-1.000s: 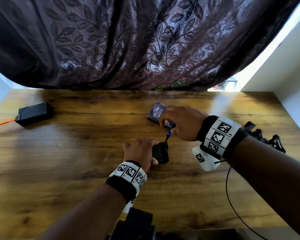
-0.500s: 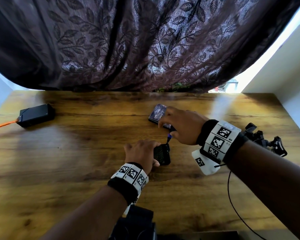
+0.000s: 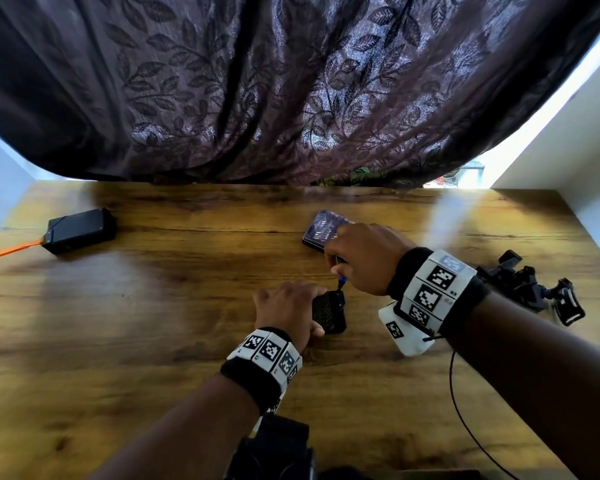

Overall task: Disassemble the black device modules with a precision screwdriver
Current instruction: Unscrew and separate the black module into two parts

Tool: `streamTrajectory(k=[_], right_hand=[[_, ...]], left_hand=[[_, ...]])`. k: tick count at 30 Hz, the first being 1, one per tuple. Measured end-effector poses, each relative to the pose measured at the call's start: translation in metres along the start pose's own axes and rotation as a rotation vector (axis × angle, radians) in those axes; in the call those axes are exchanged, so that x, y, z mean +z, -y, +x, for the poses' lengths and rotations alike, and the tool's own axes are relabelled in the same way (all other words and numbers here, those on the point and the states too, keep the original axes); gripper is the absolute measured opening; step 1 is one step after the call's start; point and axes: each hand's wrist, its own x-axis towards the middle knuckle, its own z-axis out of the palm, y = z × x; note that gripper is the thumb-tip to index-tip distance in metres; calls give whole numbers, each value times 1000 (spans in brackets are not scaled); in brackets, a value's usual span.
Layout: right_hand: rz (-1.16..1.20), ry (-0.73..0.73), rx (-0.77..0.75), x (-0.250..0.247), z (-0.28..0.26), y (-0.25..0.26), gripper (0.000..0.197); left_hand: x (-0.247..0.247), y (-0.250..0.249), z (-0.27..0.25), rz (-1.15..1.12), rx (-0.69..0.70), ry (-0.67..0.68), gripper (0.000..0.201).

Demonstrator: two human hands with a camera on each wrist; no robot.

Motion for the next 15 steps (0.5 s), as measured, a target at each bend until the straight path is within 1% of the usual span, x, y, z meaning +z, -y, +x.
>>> streamTrajectory(k=[2, 4, 5, 7, 10, 15], right_hand=[[-19, 6, -21, 0, -2, -1, 14], [-66, 13, -60, -1, -4, -2, 23], [-97, 28, -73, -2, -5, -3, 23], [-127, 56, -66, -3, -7, -3, 16], [-47, 51, -7, -3, -8, -6, 8], [-46, 69, 12, -3, -9, -6, 12]], left_hand=[[0, 0, -1, -4, 0, 0, 66], [1, 0, -1, -8, 0, -7, 66], [1, 0, -1, -9, -2, -8, 66], [2, 0, 0, -7, -6, -2, 66], [2, -1, 0, -2, -8, 5, 66], [2, -1, 0, 5, -8, -2, 64]])
